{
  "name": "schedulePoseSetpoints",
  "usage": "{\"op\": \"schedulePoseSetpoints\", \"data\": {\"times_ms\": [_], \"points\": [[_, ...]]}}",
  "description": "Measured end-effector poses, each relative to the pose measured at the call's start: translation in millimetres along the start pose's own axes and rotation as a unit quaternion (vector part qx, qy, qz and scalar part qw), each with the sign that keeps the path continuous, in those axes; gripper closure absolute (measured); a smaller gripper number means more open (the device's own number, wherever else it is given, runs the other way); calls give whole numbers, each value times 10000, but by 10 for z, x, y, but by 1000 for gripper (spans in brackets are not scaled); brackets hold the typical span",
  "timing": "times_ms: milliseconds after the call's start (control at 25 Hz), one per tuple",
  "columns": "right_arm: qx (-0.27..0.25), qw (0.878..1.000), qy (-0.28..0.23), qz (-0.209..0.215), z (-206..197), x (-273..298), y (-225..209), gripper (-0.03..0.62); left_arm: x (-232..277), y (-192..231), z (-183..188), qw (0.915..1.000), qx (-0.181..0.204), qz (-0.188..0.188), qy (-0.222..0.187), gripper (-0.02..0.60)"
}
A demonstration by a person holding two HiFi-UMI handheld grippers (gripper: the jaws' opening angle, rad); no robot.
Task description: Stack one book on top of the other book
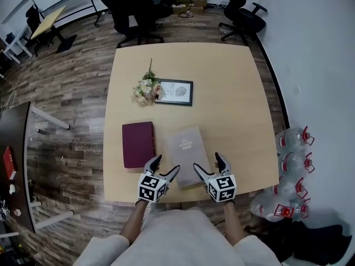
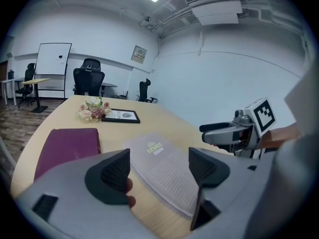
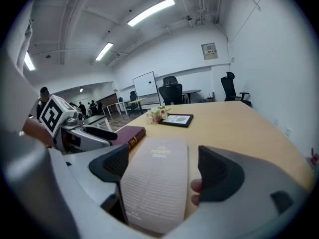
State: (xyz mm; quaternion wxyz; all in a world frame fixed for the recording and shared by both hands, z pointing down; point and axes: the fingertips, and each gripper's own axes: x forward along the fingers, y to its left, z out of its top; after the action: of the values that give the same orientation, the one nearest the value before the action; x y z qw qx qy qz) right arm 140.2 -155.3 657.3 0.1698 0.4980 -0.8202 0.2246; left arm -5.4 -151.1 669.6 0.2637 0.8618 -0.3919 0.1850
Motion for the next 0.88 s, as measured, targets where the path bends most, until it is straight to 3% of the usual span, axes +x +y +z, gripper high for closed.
{"op": "schedulePoseSetpoints", "data": {"times_ms": [320,880], "points": [[71,9990,441,92,-297,220,-171,161,298,48,-180,9990,-384,69,198,213],[95,9908,1266,469,-569,701,-279,160,598,176,-427,9955,-680,126,655,213]]}}
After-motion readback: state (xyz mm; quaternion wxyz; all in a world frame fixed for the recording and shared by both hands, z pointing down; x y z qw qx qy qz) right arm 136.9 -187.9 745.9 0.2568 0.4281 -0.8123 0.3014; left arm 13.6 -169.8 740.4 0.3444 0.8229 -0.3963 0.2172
